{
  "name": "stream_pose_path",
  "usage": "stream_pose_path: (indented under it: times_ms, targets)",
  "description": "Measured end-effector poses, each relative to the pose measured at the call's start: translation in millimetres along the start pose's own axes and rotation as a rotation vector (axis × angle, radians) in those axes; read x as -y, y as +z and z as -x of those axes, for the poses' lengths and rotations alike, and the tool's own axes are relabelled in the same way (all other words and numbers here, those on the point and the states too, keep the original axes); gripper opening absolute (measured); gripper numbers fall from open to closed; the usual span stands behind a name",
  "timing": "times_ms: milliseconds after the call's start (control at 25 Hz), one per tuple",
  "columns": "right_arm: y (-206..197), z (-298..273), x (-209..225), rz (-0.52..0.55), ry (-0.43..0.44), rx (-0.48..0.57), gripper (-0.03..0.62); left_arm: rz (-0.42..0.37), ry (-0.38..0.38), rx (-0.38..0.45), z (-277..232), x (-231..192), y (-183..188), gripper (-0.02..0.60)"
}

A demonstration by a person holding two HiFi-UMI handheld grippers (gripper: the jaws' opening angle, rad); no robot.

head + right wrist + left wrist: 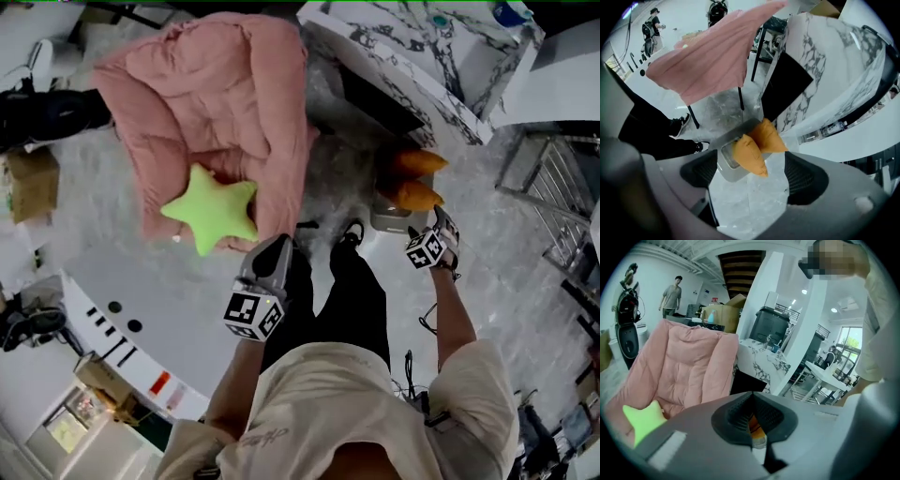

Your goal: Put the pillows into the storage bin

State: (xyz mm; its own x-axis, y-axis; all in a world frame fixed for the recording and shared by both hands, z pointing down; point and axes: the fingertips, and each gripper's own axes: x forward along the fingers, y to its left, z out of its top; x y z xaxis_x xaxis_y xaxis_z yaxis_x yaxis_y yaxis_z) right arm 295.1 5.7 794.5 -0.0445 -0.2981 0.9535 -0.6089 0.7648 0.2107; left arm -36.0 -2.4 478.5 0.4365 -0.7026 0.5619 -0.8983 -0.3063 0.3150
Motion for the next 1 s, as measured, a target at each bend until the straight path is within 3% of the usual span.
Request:
stream_pose_path:
  times_ms: [280, 600, 760, 1000]
  targets:
    - [69.5, 59.6, -41.0, 0.054, 0.014, 0.147, 0.448, -0.004, 0.073, 0.025, 56.4, -19.5, -0.8, 0.019]
    - [140.8, 104.7, -77.7, 0.104, 0.008, 0.240, 0.448, -0.007, 0.148, 0.127, 120.4, -43.6, 0.5, 0.020]
    - [167.4, 128.4, -95.1, 0.168, -0.020, 0.264, 0.443, 0.021, 0.181, 0.183, 166.5, -60.8, -16.9, 0.020]
    - [213.6, 184.5, -158.4, 0.222, -0.064, 0.317, 0.442, 0.090, 0.241, 0.222, 252.7, -105.6, -62.3, 0.020]
